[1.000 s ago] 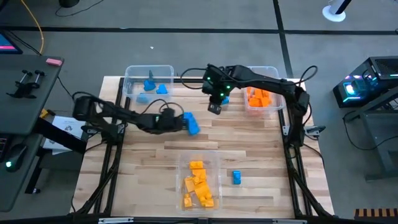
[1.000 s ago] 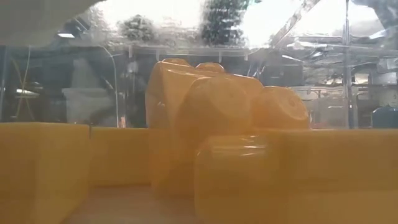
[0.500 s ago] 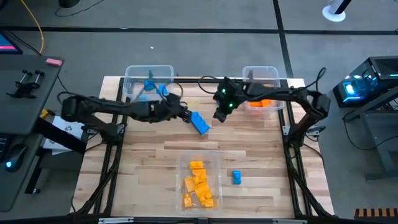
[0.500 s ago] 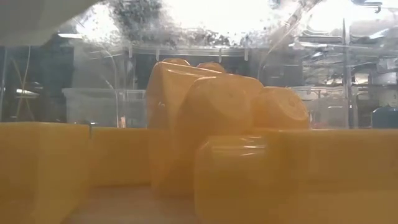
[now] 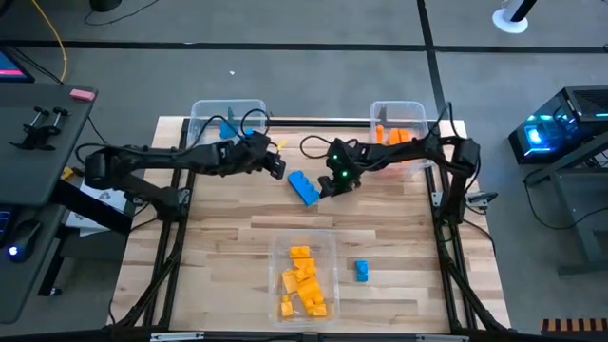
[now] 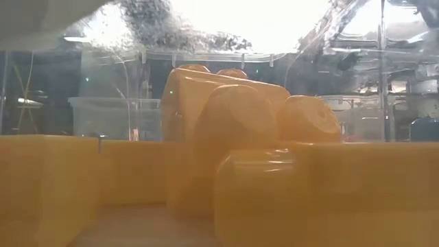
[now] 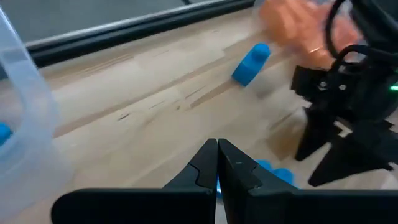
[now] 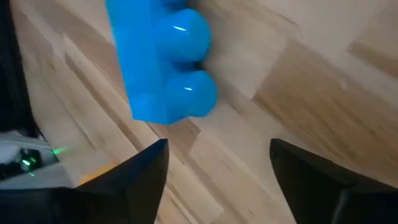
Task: Sort blocks
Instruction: Put the blue game piece into the top left transparent bin
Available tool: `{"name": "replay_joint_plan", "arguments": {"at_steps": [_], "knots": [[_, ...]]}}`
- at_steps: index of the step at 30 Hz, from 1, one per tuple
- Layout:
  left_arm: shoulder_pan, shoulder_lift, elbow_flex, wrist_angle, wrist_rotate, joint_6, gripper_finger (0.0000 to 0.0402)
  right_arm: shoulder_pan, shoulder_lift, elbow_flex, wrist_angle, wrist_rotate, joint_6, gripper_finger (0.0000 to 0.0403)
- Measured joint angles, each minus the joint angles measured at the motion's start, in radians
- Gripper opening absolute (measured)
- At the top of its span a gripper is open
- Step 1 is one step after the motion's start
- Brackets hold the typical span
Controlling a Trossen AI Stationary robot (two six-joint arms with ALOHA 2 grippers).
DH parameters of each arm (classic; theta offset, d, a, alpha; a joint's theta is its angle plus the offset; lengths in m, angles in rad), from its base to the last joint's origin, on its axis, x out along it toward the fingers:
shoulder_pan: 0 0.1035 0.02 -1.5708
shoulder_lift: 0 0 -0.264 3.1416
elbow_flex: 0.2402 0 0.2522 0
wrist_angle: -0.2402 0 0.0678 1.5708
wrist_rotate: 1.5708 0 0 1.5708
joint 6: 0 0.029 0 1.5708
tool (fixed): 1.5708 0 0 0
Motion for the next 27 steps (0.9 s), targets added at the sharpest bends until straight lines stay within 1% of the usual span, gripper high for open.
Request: {"name": "replay_joint_plan", "arguments": {"at_steps": [3, 6, 9, 14, 18, 24, 27], "knots": [[0.016, 0.063, -0.001, 0.004, 0.018, -0.001, 0.0, -0.011, 0.018, -0.016, 0.045, -0.021, 0.067, 0.029], [0.03, 0.142, -0.001, 0.091, 0.087, 0.014, 0.0, -0.014, 0.022, -0.02, 0.107, -0.03, 0.11, 0.029], [0.03, 0.225, 0.0, 0.19, 0.164, 0.019, 0.0, -0.011, 0.025, -0.018, 0.16, -0.016, 0.134, 0.0291], [0.011, 0.318, -0.001, 0.249, 0.236, 0.012, 0.0, 0.001, 0.031, -0.018, 0.178, -0.01, 0.149, 0.0291], [-0.018, 0.33, -0.002, 0.262, 0.244, 0.012, 0.0, 0.017, 0.031, -0.018, 0.209, -0.007, 0.143, 0.0291], [-0.041, 0.332, 0.0, 0.363, 0.226, 0.076, 0.0, 0.039, 0.031, -0.017, 0.258, 0.021, 0.1, 0.0291], [-0.041, 0.365, 0.0, 0.35, 0.225, 0.073, 0.0, 0.041, 0.033, -0.017, 0.264, 0.049, 0.073, 0.0291]]}}
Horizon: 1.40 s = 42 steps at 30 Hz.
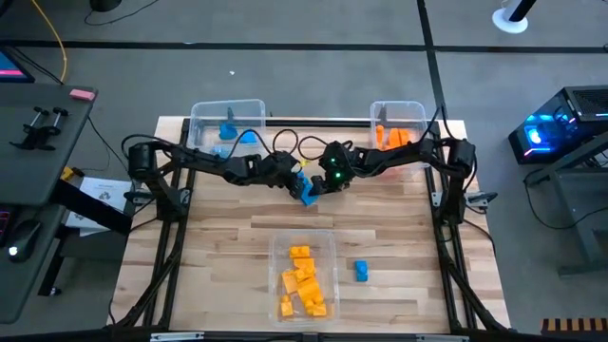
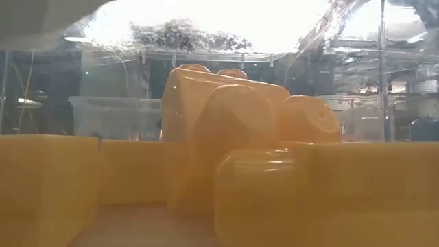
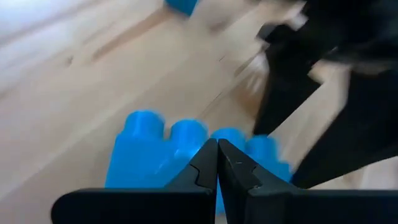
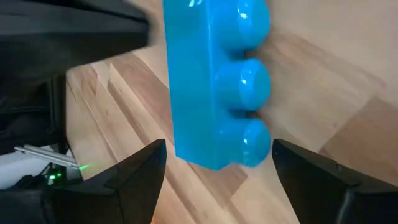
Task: Sort blocks
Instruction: Put the blue game piece into the top left transparent bin
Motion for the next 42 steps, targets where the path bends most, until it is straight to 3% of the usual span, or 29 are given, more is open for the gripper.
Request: {"name": "replay_joint_plan", "arguments": {"at_steps": [9, 17, 26, 38, 42], "knots": [[-0.051, 0.029, -0.001, -0.051, -0.028, -0.019, 0.0, 0.007, 0.002, 0.001, 0.009, 0.009, -0.106, 0.0291], [-0.118, 0.057, 0.003, -0.114, -0.198, -0.007, 0.0, 0.006, 0.002, 0.001, 0.069, -0.001, -0.129, 0.0291], [-0.177, 0.132, 0.007, -0.083, -0.304, -0.096, 0.0, 0.006, 0.003, 0.0, 0.093, -0.074, -0.137, 0.0291], [-0.253, 0.09, -0.001, -0.167, -0.352, -0.08, 0.0, 0.002, -0.002, 0.003, 0.229, -0.168, -0.122, 0.0291], [-0.257, 0.02, -0.007, -0.229, -0.369, -0.054, 0.0, -0.003, -0.001, 0.003, 0.192, -0.127, -0.112, 0.0291]]}}
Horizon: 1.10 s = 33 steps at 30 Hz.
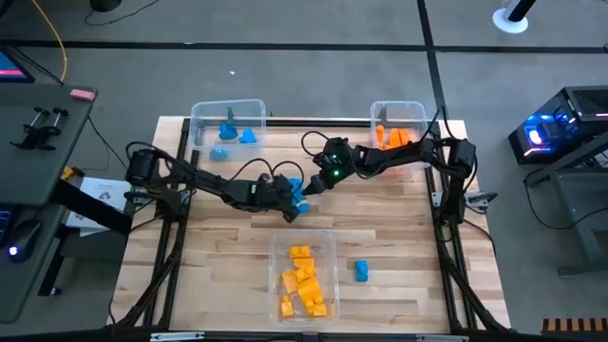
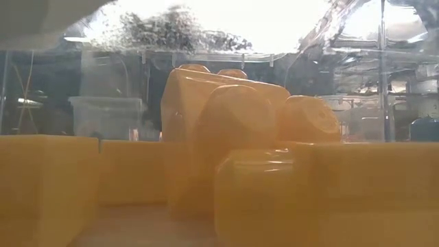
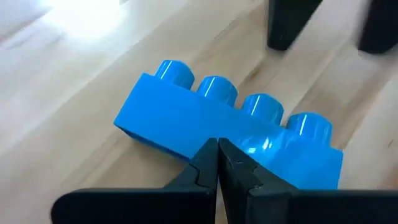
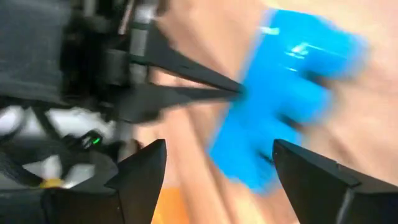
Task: Sort blocks
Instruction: Put the blue game piece into the top left transparent bin
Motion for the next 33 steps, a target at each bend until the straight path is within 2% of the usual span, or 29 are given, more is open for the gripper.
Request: {"name": "replay_joint_plan", "arguments": {"at_steps": [7, 11, 12, 14, 17, 18, 19, 22, 24, 29, 33], "knots": [[-0.002, -0.054, -0.002, -0.21, -0.074, -0.005, 0.0, 0.004, 0.0, -0.001, -0.063, 0.149, -0.017, 0.0291], [-0.002, -0.071, -0.023, -0.179, -0.018, -0.027, 0.0, 0.019, 0.0, -0.001, -0.074, 0.216, -0.036, 0.0278], [-0.002, -0.075, -0.026, -0.176, -0.01, -0.026, 0.0, 0.025, 0.0, -0.001, -0.089, 0.241, -0.037, 0.0263], [-0.001, -0.072, -0.043, -0.17, 0.009, -0.029, 0.0, 0.041, 0.0, 0.001, -0.115, 0.29, -0.083, 0.0208], [0.023, -0.061, -0.101, -0.085, 0.05, -0.069, 0.0, 0.077, 0.009, 0.036, -0.176, 0.368, -0.243, 0.007], [0.034, -0.061, -0.121, -0.021, 0.085, -0.083, 0.0, 0.09, 0.009, 0.046, -0.187, 0.388, -0.323, 0.0037], [0.047, -0.063, -0.144, 0.048, 0.132, -0.085, 0.0, 0.105, 0.01, 0.057, -0.184, 0.411, -0.413, 0.0022], [0.073, -0.063, -0.205, 0.243, 0.26, -0.085, 0.0, 0.142, 0.011, 0.096, -0.181, 0.491, -0.707, 0.002], [0.083, -0.063, -0.229, 0.324, 0.272, -0.073, 0.0, 0.155, 0.018, 0.104, -0.187, 0.515, -0.847, 0.0008], [0.107, -0.065, -0.238, 0.286, 0.274, -0.029, 0.0, 0.144, 0.041, 0.104, -0.235, 0.493, -0.928, 0.0003], [0.117, -0.057, -0.239, 0.325, 0.265, 0.044, 0.0, 0.13, 0.065, 0.103, -0.252, 0.471, -0.956, 0.0002]]}}
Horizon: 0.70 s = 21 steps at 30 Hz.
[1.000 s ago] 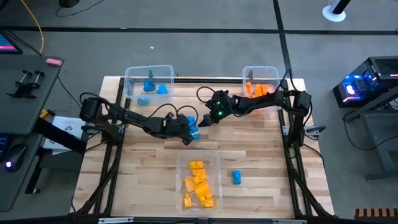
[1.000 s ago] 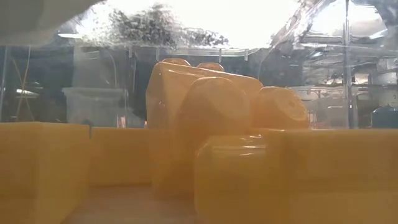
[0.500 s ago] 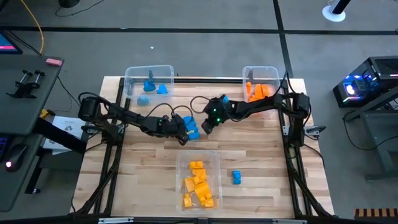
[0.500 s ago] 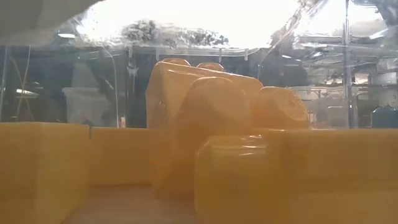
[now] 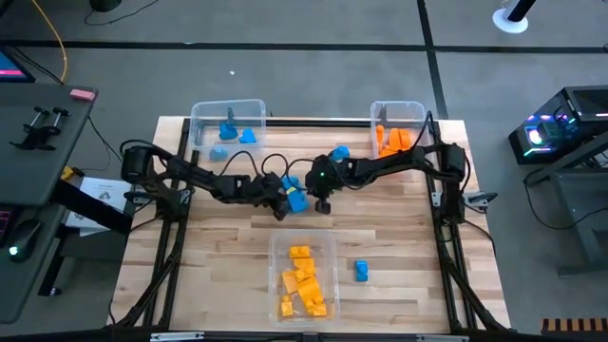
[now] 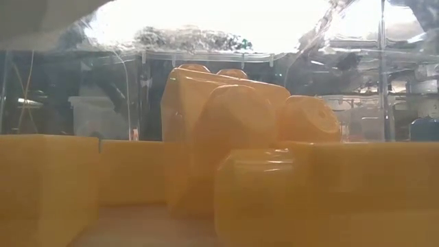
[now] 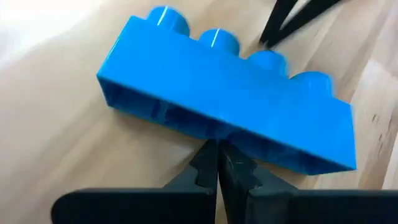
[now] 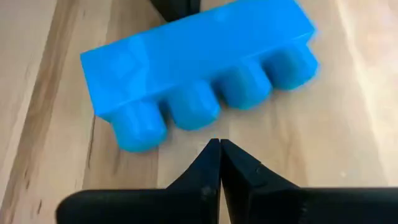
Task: Sort blocks
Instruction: Put the blue game piece into the top left transparent bin
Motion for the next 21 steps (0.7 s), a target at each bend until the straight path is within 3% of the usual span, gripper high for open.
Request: {"name": "replay_joint_plan", "arguments": {"at_steps": [5, 13, 21], "knots": [[0.024, 0.067, 0.013, 0.085, 0.002, 0.092, 0.0, 0.001, 0.02, 0.0, 0.012, -0.033, -0.028, 0.0001], [0.032, 0.111, 0.057, 0.083, 0.034, 0.098, 0.0, 0.014, 0.018, -0.001, 0.004, -0.028, 0.031, 0.0001], [0.022, 0.051, 0.061, -0.074, 0.075, 0.194, 0.0, 0.001, -0.024, 0.066, 0.028, -0.027, 0.03, 0.0]]}}
